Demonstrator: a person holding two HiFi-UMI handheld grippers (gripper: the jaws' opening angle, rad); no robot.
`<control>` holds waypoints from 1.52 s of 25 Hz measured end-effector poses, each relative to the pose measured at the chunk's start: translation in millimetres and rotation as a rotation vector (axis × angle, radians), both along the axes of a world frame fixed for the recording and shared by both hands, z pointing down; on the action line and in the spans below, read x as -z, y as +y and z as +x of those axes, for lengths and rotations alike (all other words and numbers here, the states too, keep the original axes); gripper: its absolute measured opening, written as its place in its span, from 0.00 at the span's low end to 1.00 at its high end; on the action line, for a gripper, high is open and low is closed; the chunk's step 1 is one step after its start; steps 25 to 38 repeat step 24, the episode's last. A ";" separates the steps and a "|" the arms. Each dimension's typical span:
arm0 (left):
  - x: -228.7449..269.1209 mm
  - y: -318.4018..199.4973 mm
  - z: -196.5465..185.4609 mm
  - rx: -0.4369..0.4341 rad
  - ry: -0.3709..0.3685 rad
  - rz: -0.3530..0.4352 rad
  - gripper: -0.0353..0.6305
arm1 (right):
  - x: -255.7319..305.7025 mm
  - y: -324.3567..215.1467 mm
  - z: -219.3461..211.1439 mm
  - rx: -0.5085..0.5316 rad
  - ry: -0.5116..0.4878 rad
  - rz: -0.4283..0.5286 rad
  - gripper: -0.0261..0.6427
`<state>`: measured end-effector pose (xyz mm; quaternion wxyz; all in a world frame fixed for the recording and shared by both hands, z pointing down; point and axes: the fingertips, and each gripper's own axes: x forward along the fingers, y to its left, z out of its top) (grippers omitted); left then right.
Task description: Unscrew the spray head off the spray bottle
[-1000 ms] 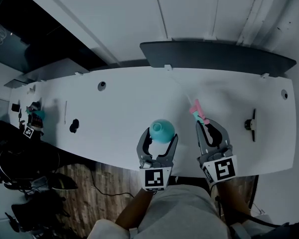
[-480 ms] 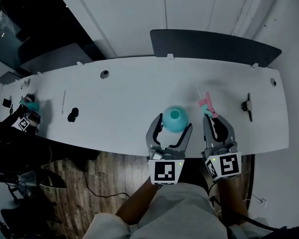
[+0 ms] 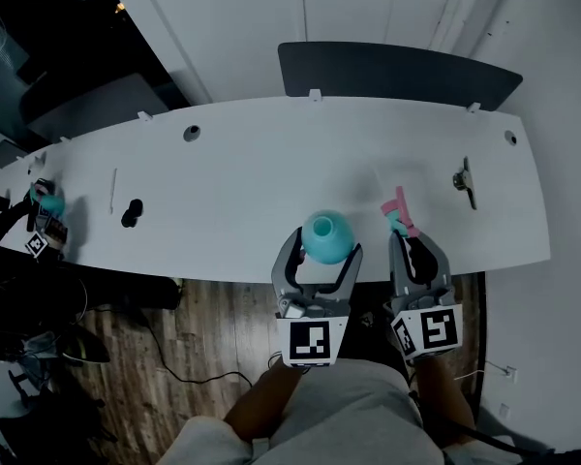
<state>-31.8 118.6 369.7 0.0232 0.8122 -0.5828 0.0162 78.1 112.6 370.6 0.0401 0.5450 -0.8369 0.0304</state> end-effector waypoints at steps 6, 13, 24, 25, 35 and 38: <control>-1.6 7.0 20.9 0.016 -0.080 0.001 0.62 | 13.8 12.6 12.0 0.043 -0.006 0.032 0.12; 10.7 9.9 39.7 0.037 -0.068 0.027 0.62 | 17.9 21.8 30.7 0.055 -0.030 0.047 0.12; 4.3 13.6 55.1 0.041 -0.090 0.005 0.62 | 21.7 24.7 42.3 0.075 -0.042 0.058 0.12; 4.3 13.6 55.1 0.041 -0.090 0.005 0.62 | 21.7 24.7 42.3 0.075 -0.042 0.058 0.12; 4.3 13.6 55.1 0.041 -0.090 0.005 0.62 | 21.7 24.7 42.3 0.075 -0.042 0.058 0.12; 4.3 13.6 55.1 0.041 -0.090 0.005 0.62 | 21.7 24.7 42.3 0.075 -0.042 0.058 0.12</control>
